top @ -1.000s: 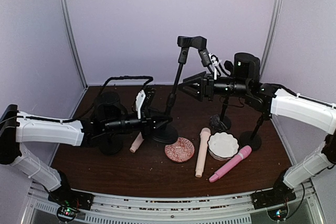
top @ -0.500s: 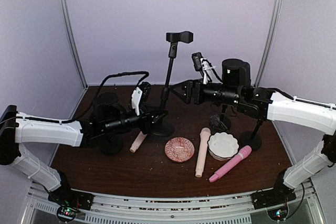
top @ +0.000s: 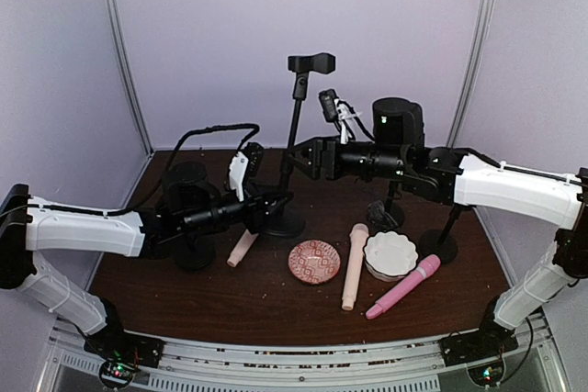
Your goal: Attach the microphones to the stand
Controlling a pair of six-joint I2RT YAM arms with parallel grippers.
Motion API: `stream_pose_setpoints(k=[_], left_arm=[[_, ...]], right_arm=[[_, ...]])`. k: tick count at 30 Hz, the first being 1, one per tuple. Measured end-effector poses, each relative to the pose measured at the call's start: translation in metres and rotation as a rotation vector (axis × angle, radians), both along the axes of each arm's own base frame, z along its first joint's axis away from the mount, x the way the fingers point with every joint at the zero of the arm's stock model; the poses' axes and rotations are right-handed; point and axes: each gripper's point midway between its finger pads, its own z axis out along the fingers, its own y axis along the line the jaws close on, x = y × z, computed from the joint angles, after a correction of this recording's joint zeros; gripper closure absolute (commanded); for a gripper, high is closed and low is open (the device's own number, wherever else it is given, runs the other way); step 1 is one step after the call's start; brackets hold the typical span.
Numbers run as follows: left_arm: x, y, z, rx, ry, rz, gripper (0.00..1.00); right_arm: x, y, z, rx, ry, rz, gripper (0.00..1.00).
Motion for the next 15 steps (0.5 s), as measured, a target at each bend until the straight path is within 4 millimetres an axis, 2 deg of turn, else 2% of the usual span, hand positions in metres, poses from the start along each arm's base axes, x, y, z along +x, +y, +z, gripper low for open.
stream_pose_setpoints(k=[4,10,13,15], left_arm=[[0.0,0.0,0.0,0.0,0.0,0.0,1.0],[0.0,0.0,-0.001,0.001,0.002,0.0,1.0],[0.0,0.0,-0.001,0.001,0.002,-0.001,1.0],[0.0,0.0,-0.001,-0.003,0.01,0.002,1.0]], right_arm=[[-0.003,0.003,-0.005,-0.008,0.011,0.02,0.46],[-0.001,0.014,-0.019,-0.039,0.045,0.053,0.66],[-0.005,0.016,-0.022,-0.04,0.055,0.073,0.83],[-0.005,0.016,-0.022,-0.047,0.041,0.073,0.9]])
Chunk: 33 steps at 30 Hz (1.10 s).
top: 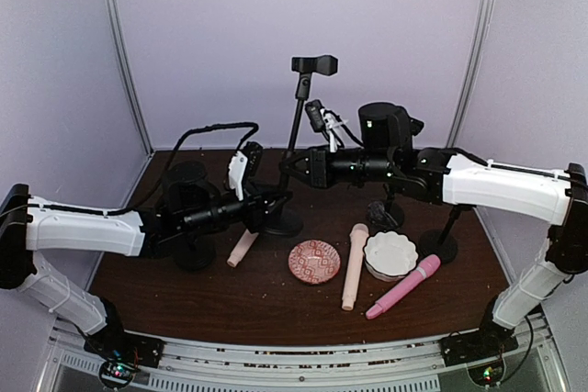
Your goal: Attach the microphones to the stand
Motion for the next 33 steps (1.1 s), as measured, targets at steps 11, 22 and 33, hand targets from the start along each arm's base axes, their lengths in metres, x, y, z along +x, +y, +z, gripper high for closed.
stream_pose_setpoints(k=[11,22,33], left_arm=[[0.004,-0.004,0.02,-0.016,-0.025,0.006,0.66],[0.009,-0.011,0.014,0.014,-0.011,0.002,0.57],[0.008,-0.015,0.004,0.041,-0.004,-0.015,0.81]], right_arm=[[-0.002,-0.002,-0.013,-0.044,0.013,0.005,1.0],[-0.003,-0.005,-0.016,-0.057,0.002,0.007,1.0],[-0.009,-0.007,-0.008,-0.049,-0.021,0.013,1.0]])
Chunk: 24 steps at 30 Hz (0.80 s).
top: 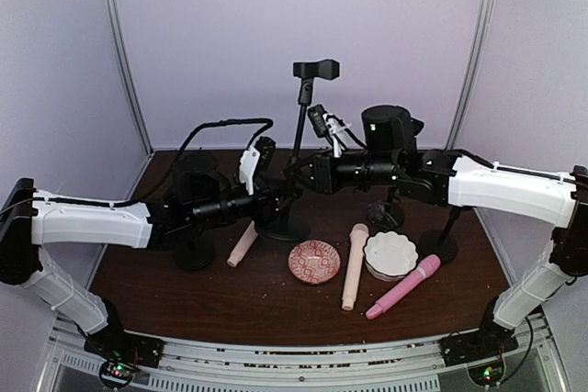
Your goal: Attach the microphones to the stand
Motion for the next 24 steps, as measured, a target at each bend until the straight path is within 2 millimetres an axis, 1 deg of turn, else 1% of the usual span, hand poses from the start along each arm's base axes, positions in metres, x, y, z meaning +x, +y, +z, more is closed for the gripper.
stream_pose_setpoints(k=[4,5,7,9,11,13,14,15,18,20,22,24], left_arm=[[-0.003,-0.003,0.001,-0.008,0.001,-0.017,0.98],[-0.003,-0.003,0.001,-0.011,0.001,-0.018,1.0],[-0.003,-0.003,0.003,-0.02,-0.001,-0.023,1.0],[-0.007,-0.004,0.003,-0.031,-0.007,-0.048,1.0],[-0.012,-0.005,0.006,-0.048,-0.013,-0.088,1.0],[-0.016,-0.007,0.013,-0.074,-0.029,-0.124,1.0],[-0.018,-0.008,0.017,-0.087,-0.038,-0.141,1.0],[-0.021,-0.01,0.019,-0.097,-0.045,-0.162,1.0],[-0.03,-0.013,0.024,-0.113,-0.056,-0.213,1.0],[-0.032,-0.013,0.024,-0.117,-0.054,-0.228,1.0],[-0.032,-0.012,0.023,-0.122,-0.056,-0.226,1.0],[-0.031,-0.011,0.02,-0.118,-0.048,-0.211,1.0]], right_arm=[[0.0,-0.001,0.002,-0.002,-0.017,0.0,1.0],[0.001,-0.001,0.003,-0.001,-0.022,0.0,1.0],[0.0,-0.001,0.003,-0.002,-0.026,0.006,1.0],[-0.004,0.0,0.005,-0.013,-0.048,0.048,1.0],[-0.008,0.0,0.007,-0.037,-0.074,0.12,0.96],[-0.013,-0.001,0.015,-0.055,-0.127,0.198,0.84],[-0.016,-0.002,0.018,-0.062,-0.151,0.229,0.76],[-0.02,-0.003,0.02,-0.066,-0.169,0.262,0.64],[-0.028,-0.005,0.024,-0.063,-0.195,0.338,0.39],[-0.034,-0.005,0.026,-0.055,-0.202,0.37,0.32],[-0.034,-0.007,0.028,-0.046,-0.191,0.367,0.26],[-0.036,-0.01,0.031,-0.024,-0.181,0.35,0.24]])
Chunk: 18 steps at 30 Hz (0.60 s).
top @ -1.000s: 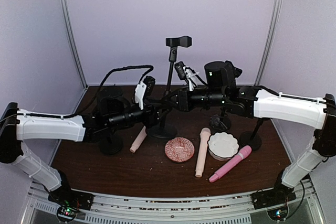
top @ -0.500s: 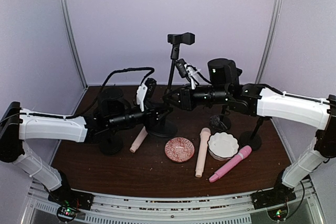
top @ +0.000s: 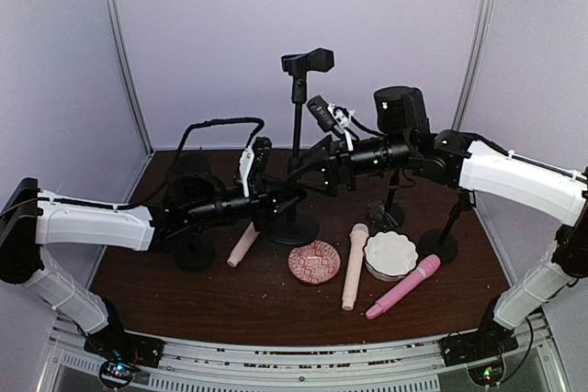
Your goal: Attach the microphones to the stand
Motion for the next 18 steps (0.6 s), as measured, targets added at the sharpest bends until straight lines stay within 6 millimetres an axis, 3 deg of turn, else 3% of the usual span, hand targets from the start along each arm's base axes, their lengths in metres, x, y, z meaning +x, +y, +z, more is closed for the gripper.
stream_pose_setpoints(k=[6,14,18], left_arm=[[0.009,0.004,-0.01,0.02,0.028,0.062,1.0],[0.019,0.012,-0.012,0.026,0.036,0.135,1.0],[0.021,0.014,-0.014,0.032,0.04,0.153,1.0]], right_arm=[[0.007,0.0,0.007,0.024,0.037,-0.161,0.26],[0.025,0.01,0.005,0.031,0.106,-0.373,0.44],[0.036,0.011,-0.005,0.021,0.134,-0.43,0.46]])
